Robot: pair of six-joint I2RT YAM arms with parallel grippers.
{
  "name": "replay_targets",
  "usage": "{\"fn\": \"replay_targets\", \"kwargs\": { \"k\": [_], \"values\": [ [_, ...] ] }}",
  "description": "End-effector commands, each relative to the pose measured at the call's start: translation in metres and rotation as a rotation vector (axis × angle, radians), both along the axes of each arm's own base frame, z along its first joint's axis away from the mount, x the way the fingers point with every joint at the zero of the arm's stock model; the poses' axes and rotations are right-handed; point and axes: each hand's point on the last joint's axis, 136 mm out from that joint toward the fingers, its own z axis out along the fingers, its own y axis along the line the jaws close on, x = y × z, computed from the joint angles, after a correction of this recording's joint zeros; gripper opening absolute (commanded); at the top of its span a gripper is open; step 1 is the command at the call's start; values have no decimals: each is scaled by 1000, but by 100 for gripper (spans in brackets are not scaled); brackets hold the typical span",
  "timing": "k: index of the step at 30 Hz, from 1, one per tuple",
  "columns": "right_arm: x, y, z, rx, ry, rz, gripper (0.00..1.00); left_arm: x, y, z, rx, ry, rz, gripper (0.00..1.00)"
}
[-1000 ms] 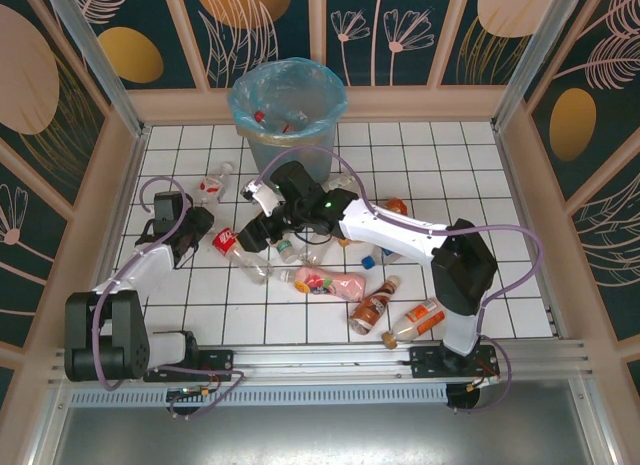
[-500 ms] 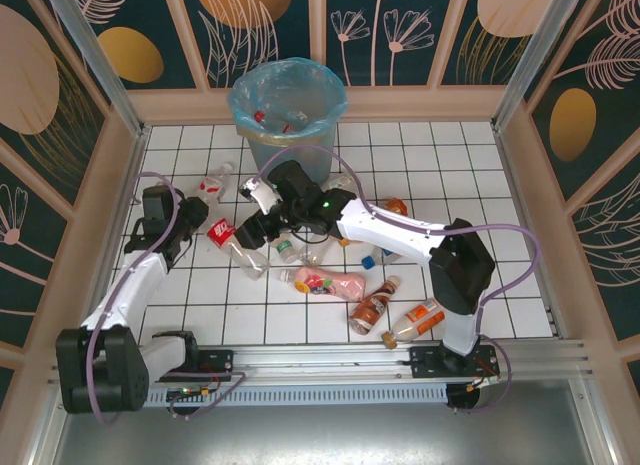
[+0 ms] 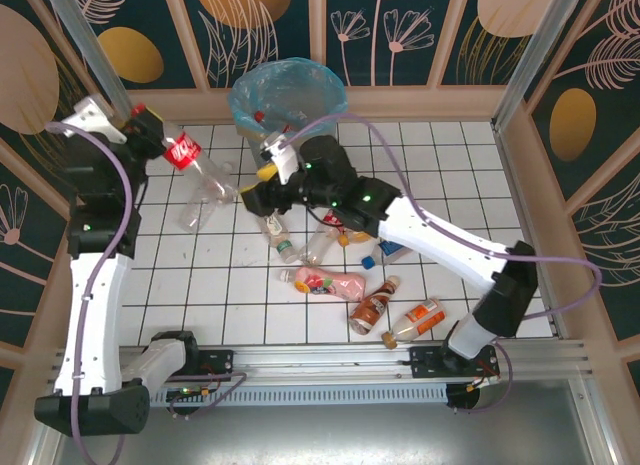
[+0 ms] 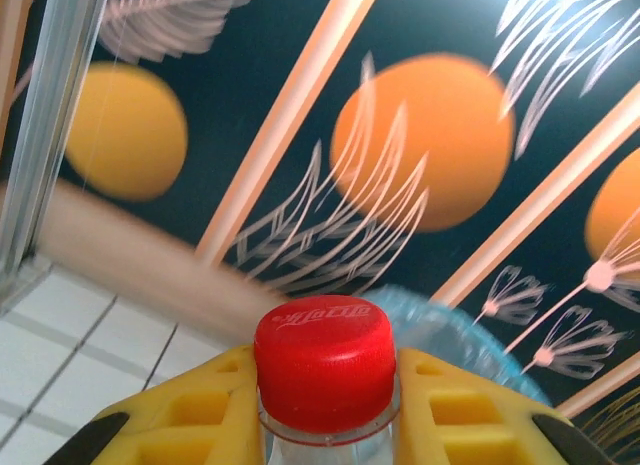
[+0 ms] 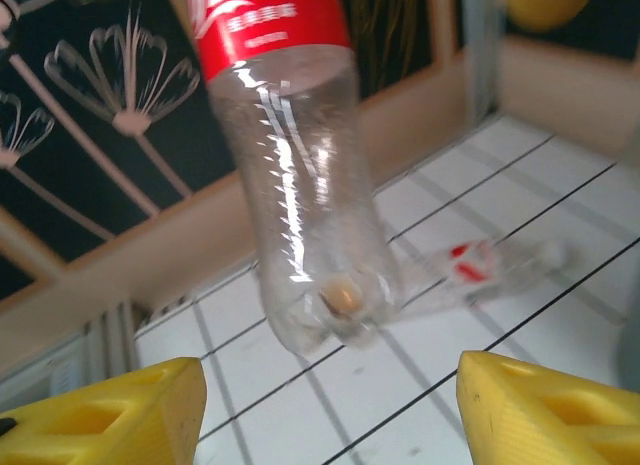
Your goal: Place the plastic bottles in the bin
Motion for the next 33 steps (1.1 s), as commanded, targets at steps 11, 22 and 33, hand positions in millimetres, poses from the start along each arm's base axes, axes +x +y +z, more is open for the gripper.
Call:
{"fn": "replay_targets", "kwargs": {
  "k": [11, 22, 33],
  "values": [
    [52, -97, 87, 166, -186, -326, 67, 79, -77, 153, 216, -376, -205, 0],
    [62, -97, 76, 123, -180, -348, 67, 181, -145, 95, 348, -354, -378, 0],
    [64, -88, 50, 89, -139, -316, 67, 211, -180, -19, 471, -200, -525, 0]
  ]
}}
